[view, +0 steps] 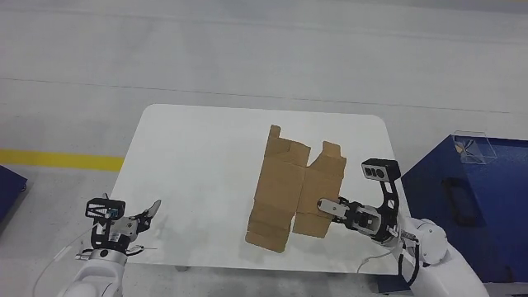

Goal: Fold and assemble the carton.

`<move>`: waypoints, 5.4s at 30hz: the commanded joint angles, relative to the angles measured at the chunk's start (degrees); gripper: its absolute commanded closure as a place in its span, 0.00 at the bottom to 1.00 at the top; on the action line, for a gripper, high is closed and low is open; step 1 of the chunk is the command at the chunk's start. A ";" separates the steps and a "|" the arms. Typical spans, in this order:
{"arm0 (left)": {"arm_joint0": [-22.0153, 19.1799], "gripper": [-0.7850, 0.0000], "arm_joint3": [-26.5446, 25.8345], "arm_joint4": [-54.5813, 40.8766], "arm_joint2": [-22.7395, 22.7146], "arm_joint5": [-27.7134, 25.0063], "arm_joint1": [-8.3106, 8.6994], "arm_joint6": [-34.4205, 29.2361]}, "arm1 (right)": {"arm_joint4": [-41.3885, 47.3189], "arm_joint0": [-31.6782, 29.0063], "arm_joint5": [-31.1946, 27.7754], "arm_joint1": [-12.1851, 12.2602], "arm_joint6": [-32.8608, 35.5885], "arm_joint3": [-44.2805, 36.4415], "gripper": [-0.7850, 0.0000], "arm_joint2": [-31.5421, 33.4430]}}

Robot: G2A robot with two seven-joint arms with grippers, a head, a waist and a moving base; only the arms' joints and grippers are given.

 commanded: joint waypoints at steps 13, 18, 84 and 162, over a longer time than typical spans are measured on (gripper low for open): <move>0.00 0.00 0.00 0.00 0.00 0.00 0.00 0.00 | 24.89 -0.02 12.67 -0.53 0.90 -4.22 1.00 -0.50; 0.00 0.00 0.00 0.00 0.00 0.00 0.00 0.00 | 57.47 0.28 35.68 -1.54 5.96 -1.38 1.00 -2.36; -14.85 0.00 8.09 -95.84 -6.68 -10.47 1.15 -66.31 | 1.17 3.96 26.38 -5.28 6.81 10.75 1.00 -8.83; -31.95 1.00 36.79 -151.05 32.32 -19.06 -9.51 -84.98 | -46.28 -4.59 -7.80 -6.38 -23.50 -1.72 0.02 -5.24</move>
